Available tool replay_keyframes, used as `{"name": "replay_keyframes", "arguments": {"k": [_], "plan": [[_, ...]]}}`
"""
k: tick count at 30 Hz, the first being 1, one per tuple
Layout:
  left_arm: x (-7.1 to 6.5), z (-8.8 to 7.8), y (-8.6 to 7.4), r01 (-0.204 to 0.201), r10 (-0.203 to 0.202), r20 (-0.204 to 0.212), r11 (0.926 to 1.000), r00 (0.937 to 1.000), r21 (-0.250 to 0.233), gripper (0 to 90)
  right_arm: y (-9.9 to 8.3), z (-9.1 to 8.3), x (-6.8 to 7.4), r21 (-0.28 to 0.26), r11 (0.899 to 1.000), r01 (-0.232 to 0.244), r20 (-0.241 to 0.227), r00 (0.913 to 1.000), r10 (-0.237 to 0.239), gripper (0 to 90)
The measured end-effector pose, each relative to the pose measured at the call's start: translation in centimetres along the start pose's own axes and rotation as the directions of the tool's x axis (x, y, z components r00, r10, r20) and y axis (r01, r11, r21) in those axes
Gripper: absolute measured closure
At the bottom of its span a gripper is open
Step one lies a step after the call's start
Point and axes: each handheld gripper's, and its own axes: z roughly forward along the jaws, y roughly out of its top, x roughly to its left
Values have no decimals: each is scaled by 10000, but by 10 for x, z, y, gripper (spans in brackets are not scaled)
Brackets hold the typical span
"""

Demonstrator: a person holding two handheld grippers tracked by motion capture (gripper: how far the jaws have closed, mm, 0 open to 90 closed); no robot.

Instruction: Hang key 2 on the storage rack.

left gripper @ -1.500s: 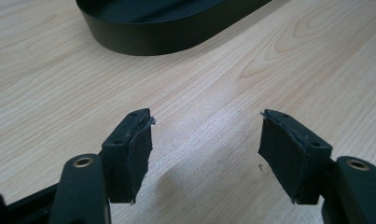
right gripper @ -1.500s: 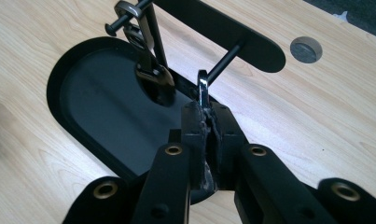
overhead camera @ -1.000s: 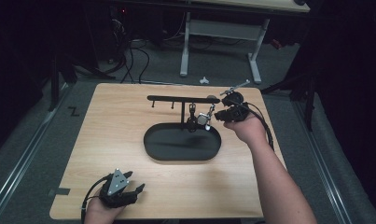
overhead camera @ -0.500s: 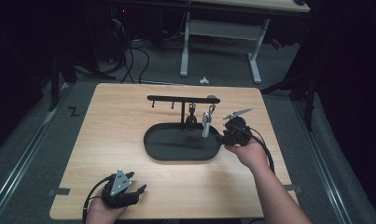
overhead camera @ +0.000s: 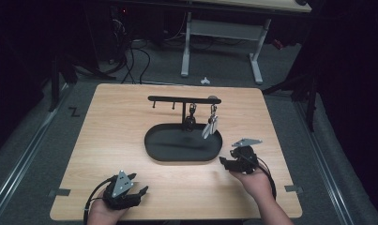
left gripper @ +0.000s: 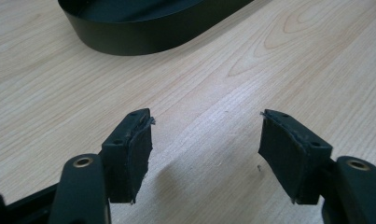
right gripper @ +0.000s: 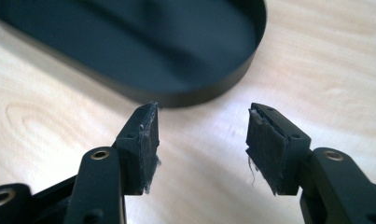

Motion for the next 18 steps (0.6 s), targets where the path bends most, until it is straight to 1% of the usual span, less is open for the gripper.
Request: {"name": "replay_keyframes", "arguments": {"k": [3,6,8,9,10,11,12,13,14,15,16,18], "plan": [[-1,1,0,-31,31,18,10000,10000,-15,346,-22,-1,5,-408,9991,-79,136,9999,84,420],[0,1,1,-52,52,67,10000,10000,9,346,-40,-2,8,-727,9974,4,367,9993,23,374],[2,1,1,43,-42,84,10000,10000,-58,346,-56,-4,13,-1085,9939,196,709,9974,-119,355],[3,1,1,104,-103,69,9999,9999,-81,346,-71,-5,16,-1531,9877,307,950,9953,-162,374],[3,0,1,168,-167,72,9998,9998,-120,346,-76,-7,18,-1503,9881,340,907,9957,-205,367],[4,0,1,284,-283,70,9994,9996,-202,346,-76,-10,18,-1424,9891,381,879,9958,-257,333],[4,0,1,298,-298,40,9994,9995,-193,346,-73,-15,20,-1733,9828,645,1222,9915,-436,334],[4,0,0,274,-274,-31,9995,9996,-172,346,-73,-19,21,-1938,9777,808,1588,9860,-500,331],[4,-1,0,255,-256,-57,9996,9997,-135,346,-72,-19,20,-1885,9785,839,1932,9800,-468,321],[3,-1,0,275,-276,-70,9995,9996,-137,346,-72,-18,20,-1779,9814,724,2024,9787,-355,292],[3,-1,1,293,-293,-62,9995,9996,-145,346,-72,-16,19,-1792,9809,755,1952,9800,-397,267],[2,0,1,265,-266,-67,9996,9996,-139,346,-73,-13,18,-1827,9795,845,1818,9820,-508,258]]}}
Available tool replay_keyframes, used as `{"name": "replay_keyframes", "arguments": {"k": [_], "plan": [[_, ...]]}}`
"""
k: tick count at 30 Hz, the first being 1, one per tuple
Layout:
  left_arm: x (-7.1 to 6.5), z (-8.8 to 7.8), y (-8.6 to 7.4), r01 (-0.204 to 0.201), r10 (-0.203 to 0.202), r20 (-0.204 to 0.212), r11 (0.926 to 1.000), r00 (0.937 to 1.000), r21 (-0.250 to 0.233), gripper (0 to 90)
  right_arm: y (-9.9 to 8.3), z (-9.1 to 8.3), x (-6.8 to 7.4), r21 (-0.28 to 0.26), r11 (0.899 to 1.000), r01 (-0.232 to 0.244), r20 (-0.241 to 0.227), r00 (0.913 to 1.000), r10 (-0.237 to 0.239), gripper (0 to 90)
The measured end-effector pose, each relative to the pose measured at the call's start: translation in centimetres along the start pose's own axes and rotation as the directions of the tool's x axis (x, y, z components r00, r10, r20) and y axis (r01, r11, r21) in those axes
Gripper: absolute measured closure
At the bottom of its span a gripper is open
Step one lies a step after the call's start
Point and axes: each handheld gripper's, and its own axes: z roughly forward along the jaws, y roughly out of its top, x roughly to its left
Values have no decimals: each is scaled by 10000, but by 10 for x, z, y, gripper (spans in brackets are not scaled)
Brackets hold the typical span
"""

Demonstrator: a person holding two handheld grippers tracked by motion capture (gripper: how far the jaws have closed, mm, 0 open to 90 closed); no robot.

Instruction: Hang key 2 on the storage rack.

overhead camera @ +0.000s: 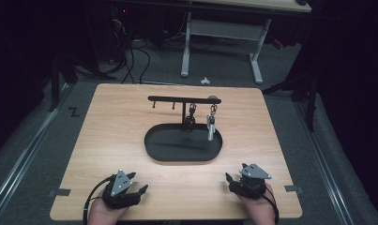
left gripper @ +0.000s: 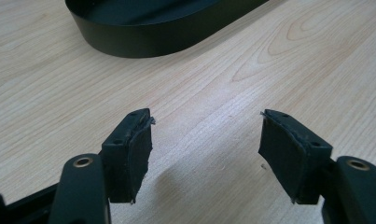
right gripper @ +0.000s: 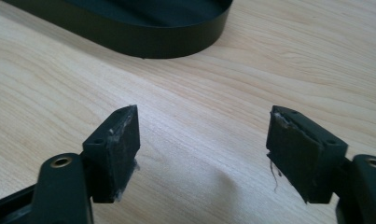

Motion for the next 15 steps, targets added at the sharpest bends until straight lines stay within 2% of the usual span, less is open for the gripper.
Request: {"name": "replay_keyframes", "arguments": {"k": [1,4,6,15], "plan": [[-1,1,0,-37,37,21,10000,10000,42,346,-2,2,-1,-46,10000,15,-131,9999,-15,258],[-2,3,0,-123,123,47,9999,9999,104,346,-5,5,-5,50,9984,-560,-578,9967,562,242],[-2,3,0,-147,146,70,9998,9999,119,345,-5,5,-8,-31,9967,-810,-681,9944,806,220],[3,-3,-1,8,-8,31,10000,10000,-89,345,-4,7,-6,68,9948,-1019,-887,9908,1021,184]]}}
